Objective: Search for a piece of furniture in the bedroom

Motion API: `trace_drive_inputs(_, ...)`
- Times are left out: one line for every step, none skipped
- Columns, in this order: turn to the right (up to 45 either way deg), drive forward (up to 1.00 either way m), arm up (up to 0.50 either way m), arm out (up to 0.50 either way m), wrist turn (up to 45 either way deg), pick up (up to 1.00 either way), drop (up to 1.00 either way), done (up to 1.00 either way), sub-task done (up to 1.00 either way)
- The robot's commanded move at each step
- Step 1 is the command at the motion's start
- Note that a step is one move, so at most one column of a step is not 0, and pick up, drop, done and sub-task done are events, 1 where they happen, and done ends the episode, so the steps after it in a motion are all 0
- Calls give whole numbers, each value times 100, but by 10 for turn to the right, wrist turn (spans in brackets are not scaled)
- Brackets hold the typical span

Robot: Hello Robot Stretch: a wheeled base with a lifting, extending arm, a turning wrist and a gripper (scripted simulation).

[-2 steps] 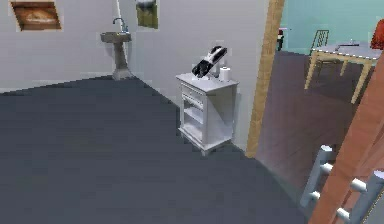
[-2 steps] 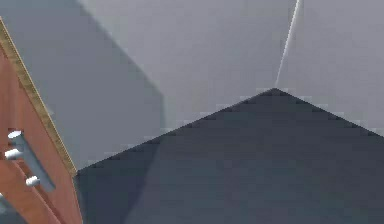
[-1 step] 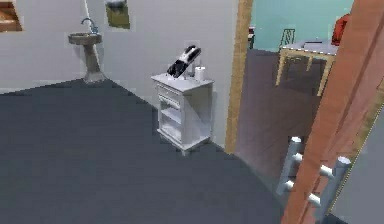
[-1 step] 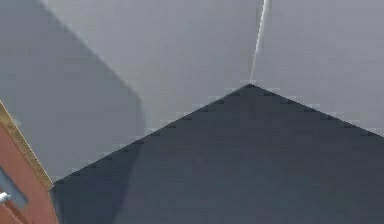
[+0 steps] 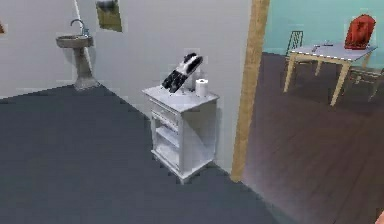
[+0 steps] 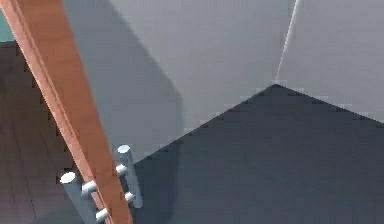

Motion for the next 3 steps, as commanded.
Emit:
trace_drive_inputs(-150,0,0,0,0,0,0,0,0)
trace_drive_inputs(0,55,0,0,0,0,0,0,0)
trace_drive_inputs(450,0,0,0,0,0,0,0,0)
